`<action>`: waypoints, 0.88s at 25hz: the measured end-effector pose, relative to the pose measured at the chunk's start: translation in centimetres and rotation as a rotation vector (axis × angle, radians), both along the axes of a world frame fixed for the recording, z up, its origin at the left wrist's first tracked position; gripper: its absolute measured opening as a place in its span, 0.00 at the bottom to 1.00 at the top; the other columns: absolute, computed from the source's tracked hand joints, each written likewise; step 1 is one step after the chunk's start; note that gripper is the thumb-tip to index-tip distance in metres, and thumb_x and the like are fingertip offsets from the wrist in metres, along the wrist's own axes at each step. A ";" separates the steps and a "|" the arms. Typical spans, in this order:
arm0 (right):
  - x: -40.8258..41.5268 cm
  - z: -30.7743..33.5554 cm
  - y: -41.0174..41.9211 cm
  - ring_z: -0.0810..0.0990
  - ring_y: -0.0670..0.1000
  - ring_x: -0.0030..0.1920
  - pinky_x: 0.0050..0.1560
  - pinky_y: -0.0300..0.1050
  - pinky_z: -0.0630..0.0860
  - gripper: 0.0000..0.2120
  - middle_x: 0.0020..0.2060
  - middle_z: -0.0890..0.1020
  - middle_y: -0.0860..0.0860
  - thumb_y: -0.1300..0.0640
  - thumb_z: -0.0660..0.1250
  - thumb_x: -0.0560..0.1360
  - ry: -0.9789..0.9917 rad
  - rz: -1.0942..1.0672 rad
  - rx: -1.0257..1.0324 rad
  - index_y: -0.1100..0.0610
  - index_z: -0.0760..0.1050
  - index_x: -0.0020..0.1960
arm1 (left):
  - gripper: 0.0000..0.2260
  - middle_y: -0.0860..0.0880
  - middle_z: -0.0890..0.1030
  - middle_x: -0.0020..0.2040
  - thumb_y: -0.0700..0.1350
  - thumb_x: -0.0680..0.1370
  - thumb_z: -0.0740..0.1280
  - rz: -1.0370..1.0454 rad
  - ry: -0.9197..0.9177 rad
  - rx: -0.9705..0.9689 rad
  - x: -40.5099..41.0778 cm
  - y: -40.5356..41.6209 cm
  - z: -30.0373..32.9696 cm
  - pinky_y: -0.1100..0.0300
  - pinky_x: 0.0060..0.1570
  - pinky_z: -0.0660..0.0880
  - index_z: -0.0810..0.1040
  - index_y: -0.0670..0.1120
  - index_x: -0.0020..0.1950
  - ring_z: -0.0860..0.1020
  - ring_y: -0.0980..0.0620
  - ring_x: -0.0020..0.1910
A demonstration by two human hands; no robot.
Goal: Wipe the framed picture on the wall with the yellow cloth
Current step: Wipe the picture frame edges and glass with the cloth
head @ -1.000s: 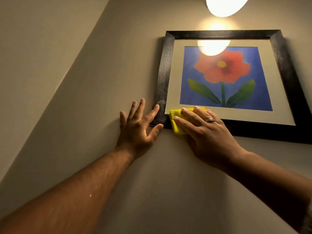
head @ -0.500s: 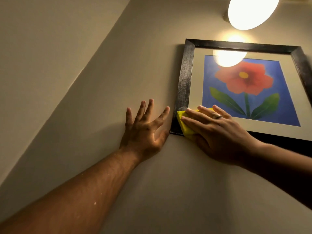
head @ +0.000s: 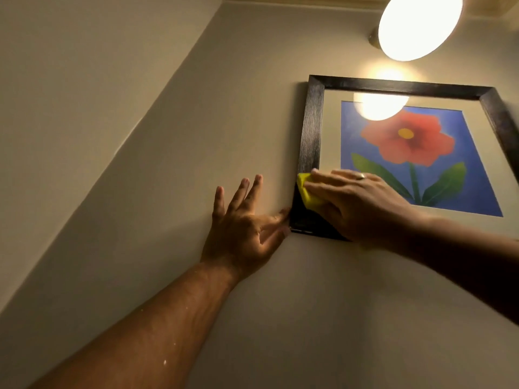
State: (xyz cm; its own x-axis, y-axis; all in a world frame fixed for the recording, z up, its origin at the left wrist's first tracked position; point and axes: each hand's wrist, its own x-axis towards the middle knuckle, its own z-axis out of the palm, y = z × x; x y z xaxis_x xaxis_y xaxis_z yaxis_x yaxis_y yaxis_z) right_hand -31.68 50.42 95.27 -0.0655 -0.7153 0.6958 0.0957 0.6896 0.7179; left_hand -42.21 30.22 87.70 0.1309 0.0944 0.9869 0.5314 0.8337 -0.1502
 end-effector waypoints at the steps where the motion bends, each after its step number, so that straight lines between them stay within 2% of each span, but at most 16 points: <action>1: 0.0 2.5 -0.8 0.78 0.61 0.59 0.54 0.58 0.78 0.18 0.67 0.76 0.53 0.46 0.55 0.78 0.007 -0.029 -0.041 0.51 0.73 0.63 | 0.20 0.45 0.52 0.81 0.66 0.77 0.52 -0.005 0.000 0.002 0.0 0.0 0.1 0.40 0.75 0.38 0.70 0.68 0.67 0.50 0.46 0.79; 3: 0.3 8.0 -2.3 0.74 0.62 0.61 0.58 0.57 0.75 0.18 0.67 0.74 0.54 0.46 0.53 0.80 -0.020 -0.106 -0.161 0.53 0.72 0.63 | 0.20 0.45 0.53 0.81 0.67 0.78 0.50 -0.009 0.005 0.009 0.0 -0.1 0.1 0.40 0.76 0.39 0.69 0.69 0.67 0.51 0.46 0.79; 5: 0.5 10.6 -2.6 0.72 0.61 0.63 0.59 0.55 0.73 0.18 0.68 0.72 0.54 0.46 0.53 0.81 -0.095 -0.164 -0.263 0.53 0.70 0.65 | 0.21 0.46 0.52 0.81 0.68 0.77 0.50 -0.028 0.008 0.022 -0.1 -0.1 0.2 0.40 0.76 0.40 0.68 0.69 0.68 0.50 0.46 0.79; 8: 0.7 4.8 -1.2 0.77 0.62 0.59 0.51 0.58 0.78 0.18 0.67 0.73 0.49 0.42 0.55 0.78 -0.023 -0.223 -0.103 0.47 0.67 0.66 | 0.27 0.47 0.50 0.80 0.70 0.76 0.51 -0.038 -0.006 0.051 -0.2 -0.1 0.4 0.44 0.75 0.36 0.63 0.65 0.73 0.48 0.48 0.79; 10: 0.9 -1.5 -0.3 0.81 0.60 0.55 0.46 0.58 0.80 0.19 0.65 0.76 0.48 0.41 0.52 0.77 -0.044 -0.130 0.016 0.47 0.69 0.64 | 0.32 0.47 0.51 0.80 0.71 0.74 0.52 -0.013 -0.007 0.079 -0.3 0.1 0.4 0.43 0.75 0.37 0.56 0.63 0.76 0.48 0.48 0.79; 11: 0.8 -2.6 -0.1 0.81 0.60 0.54 0.46 0.57 0.80 0.20 0.65 0.77 0.49 0.41 0.51 0.78 -0.040 -0.091 0.043 0.48 0.70 0.64 | 0.34 0.47 0.51 0.80 0.72 0.73 0.52 -0.008 -0.010 0.087 -0.2 0.2 0.4 0.43 0.75 0.37 0.52 0.63 0.77 0.48 0.49 0.79; 13: 0.8 0.0 -0.6 0.79 0.59 0.56 0.52 0.57 0.77 0.21 0.64 0.77 0.50 0.41 0.48 0.79 0.023 -0.136 0.032 0.50 0.69 0.63 | 0.37 0.48 0.49 0.81 0.73 0.73 0.50 -0.016 -0.025 0.092 -0.3 0.2 0.4 0.43 0.75 0.36 0.43 0.62 0.78 0.45 0.50 0.79; 15: 0.2 5.4 -1.7 0.75 0.60 0.61 0.58 0.59 0.72 0.20 0.63 0.74 0.53 0.41 0.47 0.80 0.054 -0.161 -0.055 0.52 0.67 0.62 | 0.38 0.50 0.46 0.81 0.75 0.72 0.47 -0.015 -0.041 0.095 -0.4 0.0 0.3 0.44 0.75 0.34 0.36 0.62 0.76 0.42 0.51 0.79; 18: 0.4 13.2 -2.5 0.64 0.64 0.71 0.71 0.63 0.60 0.21 0.71 0.67 0.58 0.44 0.48 0.81 -0.162 -0.143 -0.388 0.55 0.63 0.68 | 0.39 0.51 0.41 0.80 0.77 0.71 0.45 -0.015 -0.047 0.104 -0.4 0.1 0.4 0.43 0.74 0.33 0.31 0.63 0.75 0.38 0.51 0.78; 19: 0.1 13.8 -2.7 0.64 0.64 0.71 0.71 0.63 0.60 0.20 0.70 0.68 0.58 0.45 0.49 0.81 -0.165 -0.137 -0.425 0.55 0.64 0.67 | 0.40 0.51 0.40 0.80 0.77 0.70 0.45 -0.018 -0.048 0.111 -0.4 0.1 0.4 0.43 0.74 0.32 0.31 0.63 0.75 0.37 0.51 0.78; 20: 0.0 12.7 -2.7 0.69 0.63 0.67 0.68 0.63 0.65 0.17 0.66 0.71 0.58 0.46 0.51 0.81 -0.141 -0.163 -0.396 0.55 0.65 0.62 | 0.41 0.52 0.39 0.80 0.77 0.70 0.46 -0.022 -0.049 0.118 -0.4 0.0 0.4 0.44 0.73 0.31 0.31 0.63 0.75 0.36 0.51 0.78; 22: -0.3 7.4 -1.7 0.77 0.62 0.55 0.54 0.58 0.76 0.13 0.60 0.75 0.54 0.45 0.56 0.79 -0.014 -0.126 -0.210 0.52 0.67 0.58 | 0.43 0.52 0.38 0.80 0.78 0.69 0.47 -0.028 -0.057 0.134 -0.5 0.1 0.4 0.44 0.73 0.30 0.30 0.62 0.75 0.35 0.52 0.78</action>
